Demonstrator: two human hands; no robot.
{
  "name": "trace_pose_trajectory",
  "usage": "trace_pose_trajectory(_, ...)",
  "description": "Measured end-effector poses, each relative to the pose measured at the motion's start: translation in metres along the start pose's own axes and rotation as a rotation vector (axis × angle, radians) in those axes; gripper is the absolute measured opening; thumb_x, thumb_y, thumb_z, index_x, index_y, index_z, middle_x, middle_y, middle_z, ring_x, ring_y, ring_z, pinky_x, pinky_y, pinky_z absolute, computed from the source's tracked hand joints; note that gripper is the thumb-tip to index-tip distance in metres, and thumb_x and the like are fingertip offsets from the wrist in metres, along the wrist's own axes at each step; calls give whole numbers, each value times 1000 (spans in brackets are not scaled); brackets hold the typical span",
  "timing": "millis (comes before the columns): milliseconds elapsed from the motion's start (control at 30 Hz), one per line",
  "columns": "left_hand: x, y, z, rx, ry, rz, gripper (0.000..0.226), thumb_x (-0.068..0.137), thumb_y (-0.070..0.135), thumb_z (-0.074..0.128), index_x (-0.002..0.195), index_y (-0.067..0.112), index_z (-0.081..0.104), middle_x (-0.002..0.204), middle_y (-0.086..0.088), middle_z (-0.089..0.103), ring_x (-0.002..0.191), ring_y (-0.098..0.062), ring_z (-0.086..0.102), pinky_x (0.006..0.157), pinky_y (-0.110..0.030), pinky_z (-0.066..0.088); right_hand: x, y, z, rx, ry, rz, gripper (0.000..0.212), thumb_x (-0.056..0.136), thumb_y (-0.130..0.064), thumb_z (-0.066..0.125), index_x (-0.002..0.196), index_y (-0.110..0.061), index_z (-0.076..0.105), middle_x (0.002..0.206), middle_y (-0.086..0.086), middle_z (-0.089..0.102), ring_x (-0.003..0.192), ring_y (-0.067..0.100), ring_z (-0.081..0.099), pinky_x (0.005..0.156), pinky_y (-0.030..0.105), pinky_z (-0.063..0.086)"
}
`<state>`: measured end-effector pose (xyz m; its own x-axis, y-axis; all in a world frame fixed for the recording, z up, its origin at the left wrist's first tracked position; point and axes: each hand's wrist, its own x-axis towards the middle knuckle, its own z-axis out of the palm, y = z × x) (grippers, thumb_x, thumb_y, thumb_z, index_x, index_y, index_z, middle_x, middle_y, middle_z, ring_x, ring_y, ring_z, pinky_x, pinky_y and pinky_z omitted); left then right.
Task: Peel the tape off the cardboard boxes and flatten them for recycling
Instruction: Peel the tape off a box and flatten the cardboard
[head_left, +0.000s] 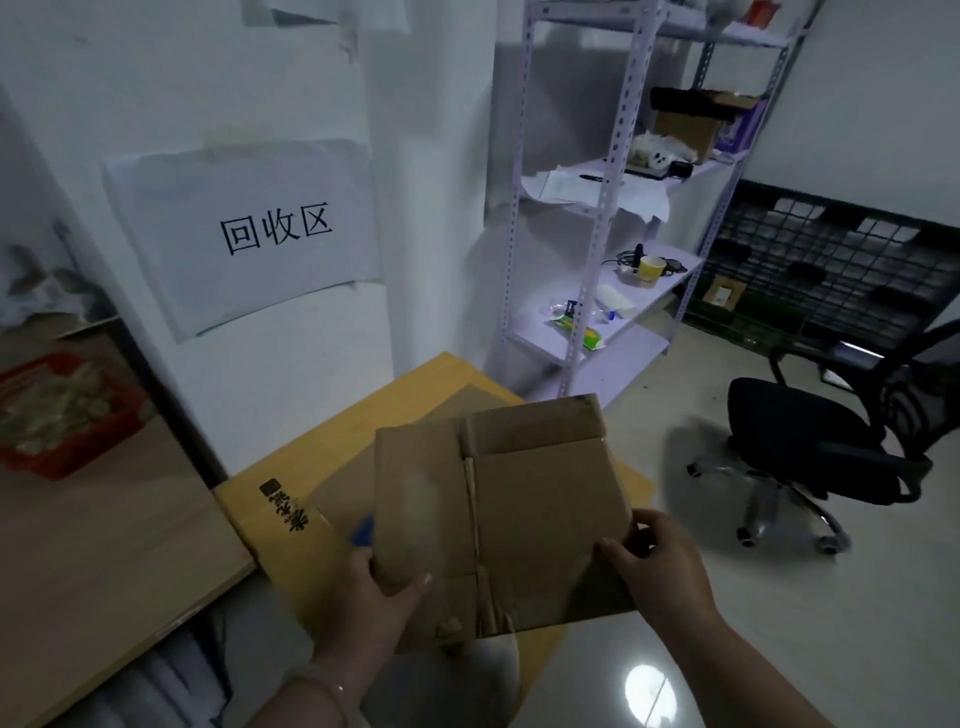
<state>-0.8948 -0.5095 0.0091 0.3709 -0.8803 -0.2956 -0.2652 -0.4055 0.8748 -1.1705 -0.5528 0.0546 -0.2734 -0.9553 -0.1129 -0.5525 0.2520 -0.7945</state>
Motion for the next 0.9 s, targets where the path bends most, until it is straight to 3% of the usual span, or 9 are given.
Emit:
trace_pose_trajectory(133,27,7,9,-1,53,-65,64,80,34,75,129,14,40,112,0,54,105,-23,55,88,-36,49,51,-5,20,-53,-82,-12,49,85,-24,72,129,-14,54,106,1,60,91,20,59,68,29,46)
trace_pose_trajectory(233,42,6,18,-2,120,-120,58,78,33,76,124,15,45,94,11,54,92,-17,55,80,-30,48,93,-6,35,-104,-166,-68,48,85,-26,72,129,-15,55,115,3,62,91,20,57,71,30,47)
trace_pose_trajectory(300,53,5,25,-17,170,-153,59,77,30,78,125,16,47,95,12,55,94,-18,57,81,-30,48,121,-7,48,-127,-226,-100,46,86,-27,72,127,-15,56,116,3,63,87,17,55,70,30,47)
trace_pose_trajectory(433,72,2,45,-44,259,-212,59,76,32,78,125,22,46,99,14,59,94,-14,60,80,-30,52,175,-7,72,-142,-350,-144,45,83,-27,74,123,-14,57,98,-6,60,83,15,53,62,26,44)
trace_pose_trajectory(533,81,5,66,-50,342,-288,54,76,35,77,120,23,48,104,8,62,98,-17,61,84,-35,54,216,-9,83,-186,-441,-225,41,81,-25,76,118,-14,59,93,-3,58,84,18,54,67,29,45)
trace_pose_trajectory(700,93,9,101,-40,423,-415,56,74,39,77,121,22,50,105,5,63,98,-18,60,86,-32,51,269,-5,102,-256,-573,-368,29,81,-23,74,106,-11,63,88,0,56,87,26,58,72,37,48)
trace_pose_trajectory(833,94,11,118,-47,435,-493,46,78,33,74,117,20,54,104,2,62,98,-18,59,85,-33,51,293,2,117,-426,-647,-380,57,86,-36,68,134,-11,51,125,11,55,114,31,52,94,43,47)
trace_pose_trajectory(900,89,12,117,-37,427,-488,43,81,27,72,120,21,55,109,0,61,102,-20,59,88,-37,51,299,3,123,-549,-665,-442,62,87,-41,64,140,-15,45,131,11,50,119,31,48,98,43,45)
